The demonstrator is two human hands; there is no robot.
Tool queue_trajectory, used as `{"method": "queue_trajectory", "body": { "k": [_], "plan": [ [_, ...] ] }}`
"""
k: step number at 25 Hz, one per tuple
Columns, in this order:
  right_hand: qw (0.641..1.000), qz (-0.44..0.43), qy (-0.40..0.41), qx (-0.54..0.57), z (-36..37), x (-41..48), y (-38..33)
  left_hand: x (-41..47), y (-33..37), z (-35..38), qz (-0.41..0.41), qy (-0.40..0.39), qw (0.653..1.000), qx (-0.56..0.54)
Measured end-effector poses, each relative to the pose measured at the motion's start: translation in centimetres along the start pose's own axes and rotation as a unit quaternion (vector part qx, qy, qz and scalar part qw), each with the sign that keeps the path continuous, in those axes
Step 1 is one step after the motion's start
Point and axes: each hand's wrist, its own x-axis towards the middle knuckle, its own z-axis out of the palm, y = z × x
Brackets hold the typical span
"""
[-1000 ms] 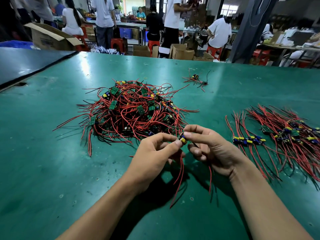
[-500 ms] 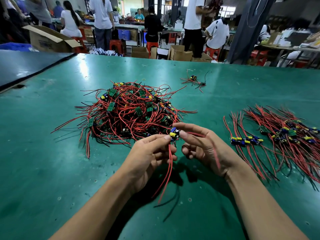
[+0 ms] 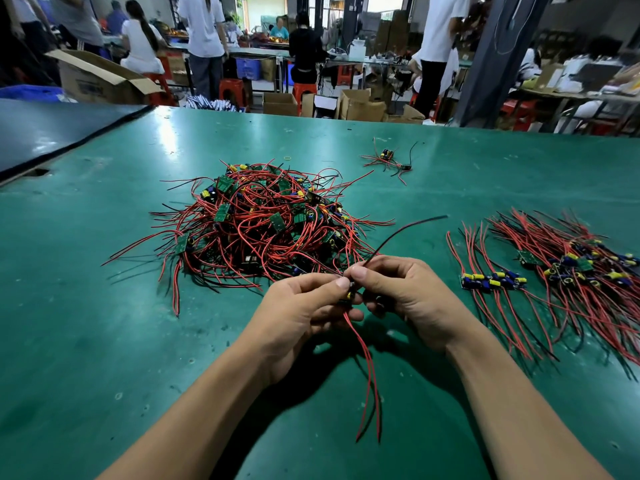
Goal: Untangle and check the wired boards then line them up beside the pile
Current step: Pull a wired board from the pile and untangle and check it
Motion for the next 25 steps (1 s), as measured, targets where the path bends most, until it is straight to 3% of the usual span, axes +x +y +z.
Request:
{"method": "queue_trajectory", "body": {
  "k": [14,20,25],
  "plan": [
    [0.999,0.032,0.023,-0.002,0.15,0.17,0.41,0.24,-0.61,-0.67,0.051,-0.036,0.987,0.150],
    [0.999,0.022,0.013,-0.031,0.25,0.26,0.48,0.04,-0.84,-0.04,0.091,0.014,0.965,0.245],
    [0.998,0.043,0.010,-0.038,0.01,0.25,0.50,0.11,-0.93,0.07,0.090,0.050,0.966,0.237]
  ]
}}
